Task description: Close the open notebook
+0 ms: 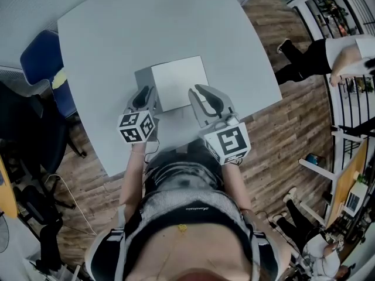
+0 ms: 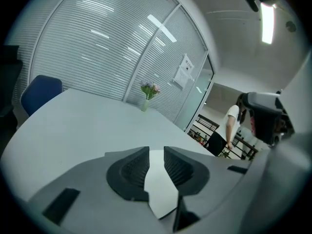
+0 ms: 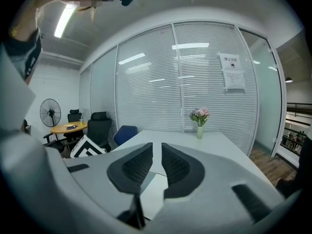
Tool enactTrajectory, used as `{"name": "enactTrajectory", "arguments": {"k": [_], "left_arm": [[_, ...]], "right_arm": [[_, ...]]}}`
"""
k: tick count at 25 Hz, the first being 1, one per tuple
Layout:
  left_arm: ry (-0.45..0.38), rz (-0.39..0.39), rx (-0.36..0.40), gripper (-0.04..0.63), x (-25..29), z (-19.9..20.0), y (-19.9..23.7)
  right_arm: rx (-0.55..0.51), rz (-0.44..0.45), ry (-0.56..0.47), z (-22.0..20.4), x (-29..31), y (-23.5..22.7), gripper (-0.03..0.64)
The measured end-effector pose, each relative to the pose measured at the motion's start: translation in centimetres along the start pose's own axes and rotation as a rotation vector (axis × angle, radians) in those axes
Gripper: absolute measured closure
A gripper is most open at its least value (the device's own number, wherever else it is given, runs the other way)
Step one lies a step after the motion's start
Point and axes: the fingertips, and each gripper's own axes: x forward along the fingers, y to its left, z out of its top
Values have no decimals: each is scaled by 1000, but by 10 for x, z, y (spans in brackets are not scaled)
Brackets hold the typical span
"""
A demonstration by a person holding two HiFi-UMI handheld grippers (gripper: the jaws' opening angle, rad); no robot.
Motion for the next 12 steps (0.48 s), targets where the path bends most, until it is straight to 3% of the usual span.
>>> {"name": "enactTrajectory", "arguments": {"k": [12], "left_arm": [[102, 60, -24, 529, 10, -35, 30]], "right_arm": [[12, -25, 23, -5, 0, -8, 558]]}}
